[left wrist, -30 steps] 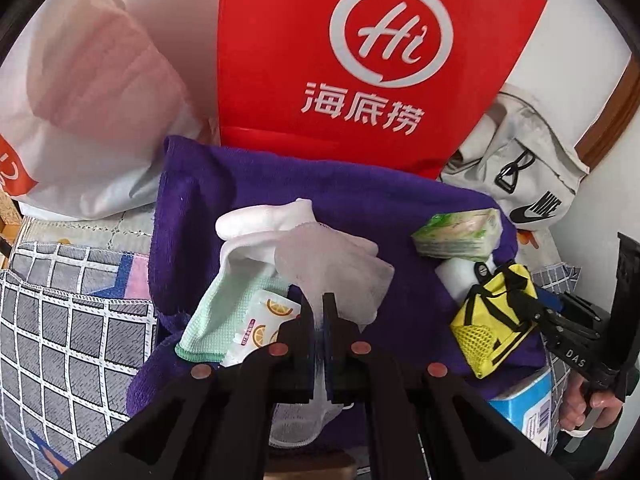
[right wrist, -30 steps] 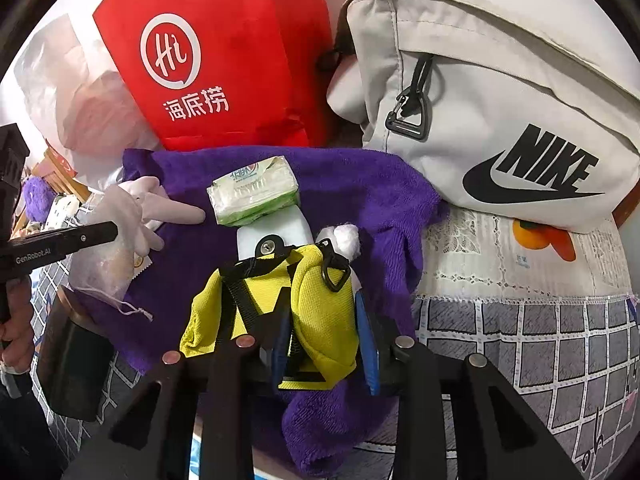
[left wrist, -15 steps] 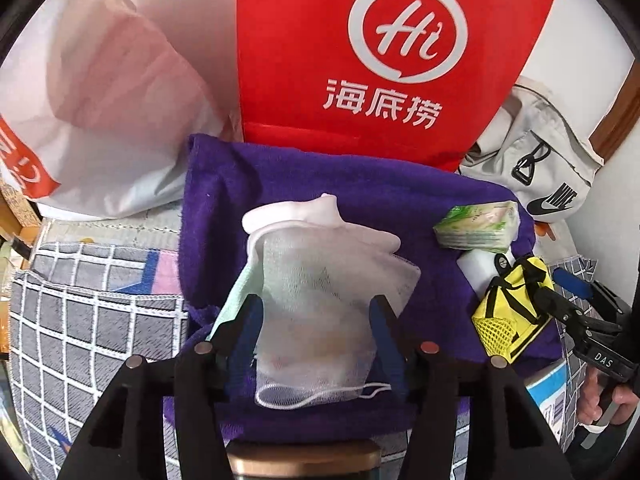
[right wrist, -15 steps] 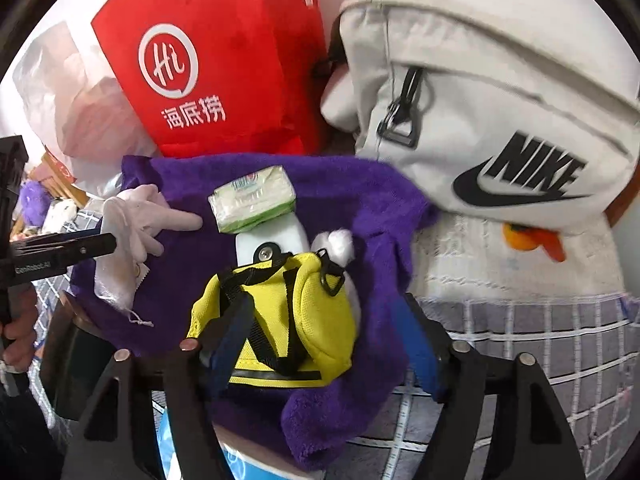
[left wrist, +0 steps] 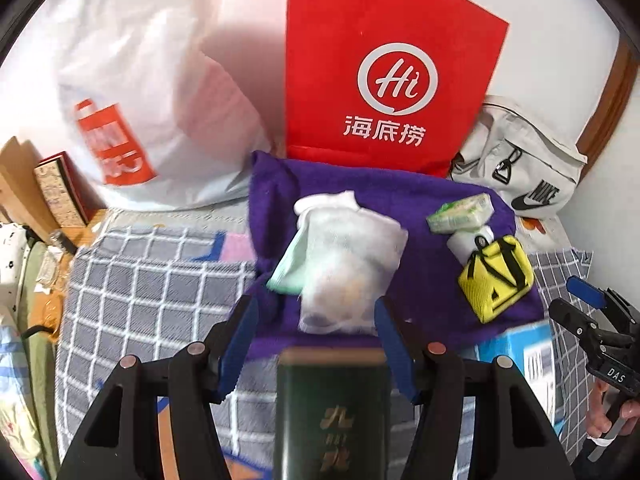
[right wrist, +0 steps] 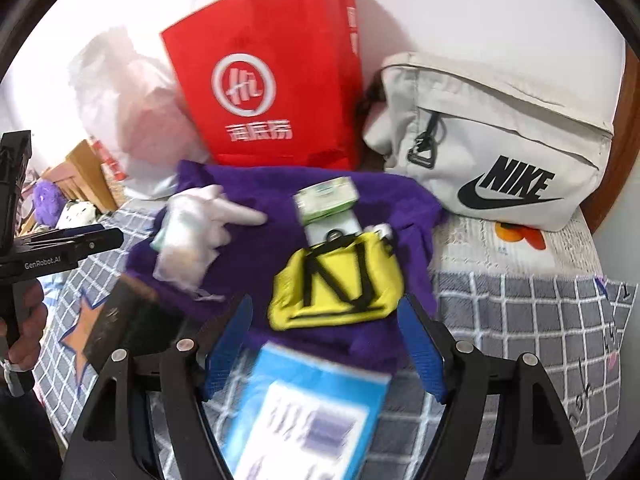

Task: Organize soft objects
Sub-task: 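Grasp the green packet from the bed cover with the left gripper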

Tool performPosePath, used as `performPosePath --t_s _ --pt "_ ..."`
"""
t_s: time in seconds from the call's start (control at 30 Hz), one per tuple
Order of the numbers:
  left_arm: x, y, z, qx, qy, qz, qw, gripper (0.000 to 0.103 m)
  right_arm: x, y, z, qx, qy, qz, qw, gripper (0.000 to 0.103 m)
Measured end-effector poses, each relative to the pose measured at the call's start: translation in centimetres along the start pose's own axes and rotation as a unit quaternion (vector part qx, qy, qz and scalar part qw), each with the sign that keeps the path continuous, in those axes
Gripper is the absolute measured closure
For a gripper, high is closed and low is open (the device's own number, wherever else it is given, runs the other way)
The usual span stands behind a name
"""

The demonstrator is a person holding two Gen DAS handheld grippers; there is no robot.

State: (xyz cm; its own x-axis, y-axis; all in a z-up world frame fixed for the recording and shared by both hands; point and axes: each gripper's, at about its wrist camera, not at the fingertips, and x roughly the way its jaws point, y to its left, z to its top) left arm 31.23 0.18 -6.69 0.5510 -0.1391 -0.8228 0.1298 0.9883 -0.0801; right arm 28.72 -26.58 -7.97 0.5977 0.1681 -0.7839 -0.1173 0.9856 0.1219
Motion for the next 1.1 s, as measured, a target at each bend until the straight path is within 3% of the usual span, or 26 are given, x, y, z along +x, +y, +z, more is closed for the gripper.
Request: performPosePath --t_s 0.13,0.47,0.67,0.9,1.0,1.1 --pt "-2.0 0.6 -2.7 0.001 -0.001 0.014 0.9999 0.044 -1.9 1.7 -1.8 -0.002 -0.002 0.016 1.0 0.029" --pt "-4.4 1.9 -11.7 0.005 0.025 0.009 0.9996 0.044 -5.8 3.9 -6.6 0.006 -0.012 0.027 1.0 0.029" --pt "-4.1 1.5 -16.6 0.009 0.054 -0.009 0.9985 0.044 -7.6 2.4 -8.9 0.03 -0.018 0.004 0.999 0.029" --pt "-3.0 -1.0 -20.7 0.035 0.091 -0.057 0.9936 0.044 -9.3 -0.3 -10.4 0.069 -0.031 -0.019 0.997 0.029" --pt "-2.5 -2.2 -21.7 0.04 0.102 -0.075 0.9911 0.036 -9.7 -1.1 -11.0 0.077 -0.033 -0.026 0.996 0.029" --pt "-2.4 -3.9 -22.5 0.065 0.096 -0.055 0.9918 0.029 -9.8 -1.6 -12.0 0.078 -0.028 -0.03 0.996 0.029"
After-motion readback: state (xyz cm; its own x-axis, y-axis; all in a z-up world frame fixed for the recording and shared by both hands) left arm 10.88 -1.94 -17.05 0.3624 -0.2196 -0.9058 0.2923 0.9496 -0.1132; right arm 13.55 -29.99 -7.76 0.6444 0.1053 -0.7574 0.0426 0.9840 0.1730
